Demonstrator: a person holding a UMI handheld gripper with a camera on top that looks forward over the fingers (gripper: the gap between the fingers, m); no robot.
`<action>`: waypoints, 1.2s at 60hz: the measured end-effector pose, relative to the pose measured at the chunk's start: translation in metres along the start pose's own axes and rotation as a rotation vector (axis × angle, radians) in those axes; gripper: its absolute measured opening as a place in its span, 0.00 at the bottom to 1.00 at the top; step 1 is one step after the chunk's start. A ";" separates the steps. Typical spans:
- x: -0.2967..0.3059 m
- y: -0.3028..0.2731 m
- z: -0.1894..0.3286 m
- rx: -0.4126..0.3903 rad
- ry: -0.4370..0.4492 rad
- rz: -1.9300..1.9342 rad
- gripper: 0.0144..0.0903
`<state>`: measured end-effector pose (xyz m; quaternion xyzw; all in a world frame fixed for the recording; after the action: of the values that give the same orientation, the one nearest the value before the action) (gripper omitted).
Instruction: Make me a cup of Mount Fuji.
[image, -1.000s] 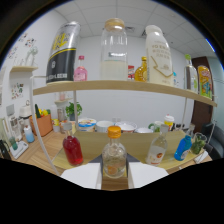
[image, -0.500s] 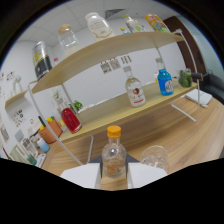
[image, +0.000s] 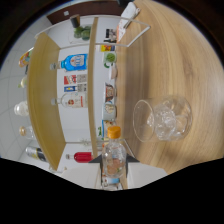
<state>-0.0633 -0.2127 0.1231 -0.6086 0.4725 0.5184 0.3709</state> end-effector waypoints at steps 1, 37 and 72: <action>-0.002 -0.001 -0.001 -0.003 -0.007 0.034 0.27; -0.043 0.010 -0.014 0.026 -0.044 -0.205 0.27; 0.043 0.113 0.051 -0.002 0.308 -1.466 0.27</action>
<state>-0.1852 -0.2039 0.0755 -0.8336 -0.0079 0.0478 0.5502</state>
